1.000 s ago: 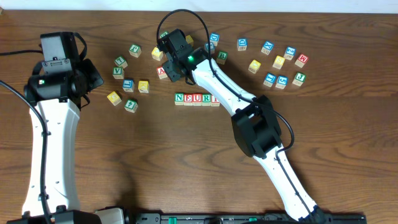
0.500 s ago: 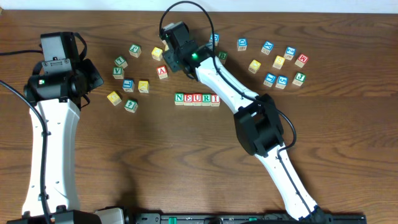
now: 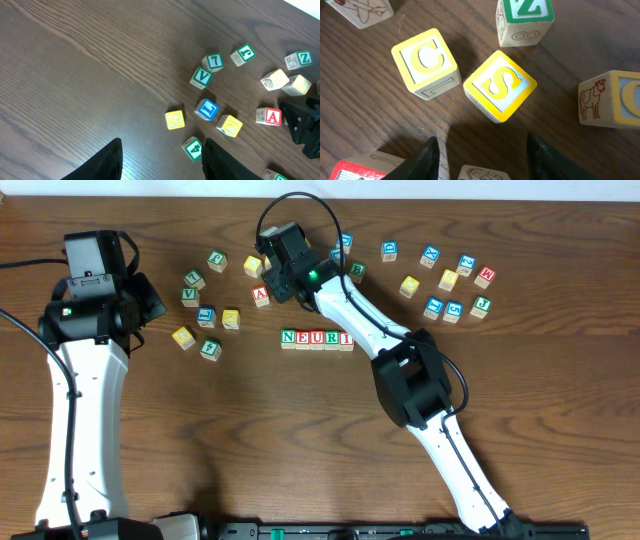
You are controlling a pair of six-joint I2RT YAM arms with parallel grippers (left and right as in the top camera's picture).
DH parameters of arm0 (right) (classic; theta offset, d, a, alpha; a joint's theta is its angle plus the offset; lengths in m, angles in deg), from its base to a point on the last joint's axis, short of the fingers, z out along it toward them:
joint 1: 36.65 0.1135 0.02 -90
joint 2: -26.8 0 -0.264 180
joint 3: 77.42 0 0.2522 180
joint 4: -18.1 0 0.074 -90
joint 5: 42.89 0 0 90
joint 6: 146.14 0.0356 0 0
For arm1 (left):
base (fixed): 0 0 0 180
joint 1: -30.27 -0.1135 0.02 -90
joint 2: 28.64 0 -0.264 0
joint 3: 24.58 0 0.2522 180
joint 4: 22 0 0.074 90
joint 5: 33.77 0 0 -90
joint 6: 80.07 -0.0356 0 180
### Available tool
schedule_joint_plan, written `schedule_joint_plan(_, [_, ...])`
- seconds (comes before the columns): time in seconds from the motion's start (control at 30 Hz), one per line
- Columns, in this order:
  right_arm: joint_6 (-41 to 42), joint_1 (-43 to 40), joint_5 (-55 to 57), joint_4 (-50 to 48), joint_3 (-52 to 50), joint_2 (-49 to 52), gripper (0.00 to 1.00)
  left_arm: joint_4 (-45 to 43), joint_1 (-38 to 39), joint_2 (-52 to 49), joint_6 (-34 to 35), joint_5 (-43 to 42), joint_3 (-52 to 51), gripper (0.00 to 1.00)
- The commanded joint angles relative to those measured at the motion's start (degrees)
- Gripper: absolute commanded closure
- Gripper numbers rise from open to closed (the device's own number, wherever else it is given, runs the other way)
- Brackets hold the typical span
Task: Spell out NEURIPS
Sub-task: 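Move the right gripper over the blue P block and grasp it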
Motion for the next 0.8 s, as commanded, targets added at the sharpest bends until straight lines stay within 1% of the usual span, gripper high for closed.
schedule_joint_plan(0.0, [-0.7, 0.0, -1.2, 0.7, 0.1, 0.6, 0.51, 0.0, -0.2, -0.8, 0.1, 0.1, 0.7, 0.50])
schedule_joint_plan(0.17, [-0.6, -0.2, -1.2, 1.7, 0.1, 0.6, 0.55, 0.0, -0.2, -0.8, 0.1, 0.1, 0.7, 0.50])
schedule_joint_plan(0.23, [1.2, -0.2, -1.0, 2.5, 0.2, 0.3, 0.57, 0.0, -0.2, -0.8, 0.1, 0.1, 0.7, 0.50])
schedule_joint_plan(0.4, [4.1, -0.2, -0.5, 5.6, 0.2, -1.5, 0.66, 0.0, -0.2, -1.3, 0.1, 0.1, 0.7, 0.50])
schedule_joint_plan(0.57, [4.0, 0.0, 0.5, 8.5, 0.2, -3.8, 0.70, 0.0, -0.1, -2.7, 0.1, 0.1, 0.7, 0.50])
schedule_joint_plan(0.7, [4.1, 0.2, 0.5, 9.1, 0.2, -5.2, 0.77, 0.0, -0.2, -3.0, 0.1, 0.1, 0.7, 0.50])
schedule_joint_plan(0.77, [4.5, 0.2, 0.5, 9.9, 0.2, -6.3, 0.78, 0.0, -0.2, -3.0, 0.1, 0.1, 0.7, 0.50])
